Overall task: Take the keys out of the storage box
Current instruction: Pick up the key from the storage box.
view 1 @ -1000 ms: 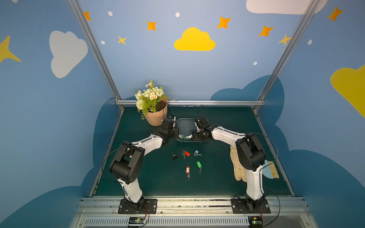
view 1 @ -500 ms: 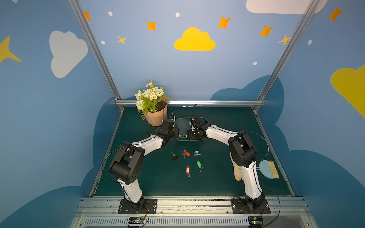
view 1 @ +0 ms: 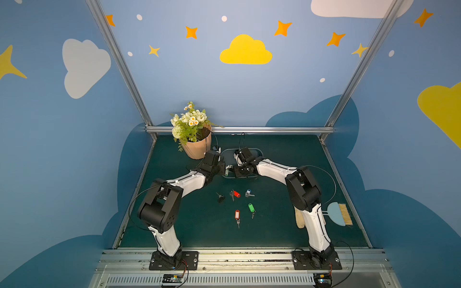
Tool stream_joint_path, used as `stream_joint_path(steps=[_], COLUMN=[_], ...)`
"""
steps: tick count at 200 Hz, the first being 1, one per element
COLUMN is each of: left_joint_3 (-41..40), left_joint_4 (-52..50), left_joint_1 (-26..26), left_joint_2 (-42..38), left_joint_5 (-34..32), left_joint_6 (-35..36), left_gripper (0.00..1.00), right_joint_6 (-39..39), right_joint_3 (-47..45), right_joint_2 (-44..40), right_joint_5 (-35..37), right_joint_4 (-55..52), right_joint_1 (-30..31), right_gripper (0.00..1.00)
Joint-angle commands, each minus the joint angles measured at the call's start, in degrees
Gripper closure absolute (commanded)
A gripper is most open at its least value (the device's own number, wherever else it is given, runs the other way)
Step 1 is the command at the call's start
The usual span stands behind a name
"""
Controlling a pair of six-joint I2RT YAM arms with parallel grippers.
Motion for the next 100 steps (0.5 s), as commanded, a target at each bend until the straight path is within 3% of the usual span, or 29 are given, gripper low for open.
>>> stream_joint_path(steps=[1,100], left_joint_3=[0.24,3.35], left_joint_4=[-0.75,-6.16], left_joint_1=[-0.58,-0.4], left_joint_2=[-0.73,1.1], left_joint_5=[1.06,-1.33], left_joint_6=[1.28,0.02], left_gripper=[0.98,0.98], right_joint_6=[-1.21,-5.06], right_joint_3=[-1.93,-10.45], right_joint_2=[-2.03,-14.04], right_joint_5=[1.98,4.51], right_joint_4=[2.03,5.39], right_joint_1=[0.14,-0.48], right_gripper=[1.0,1.0])
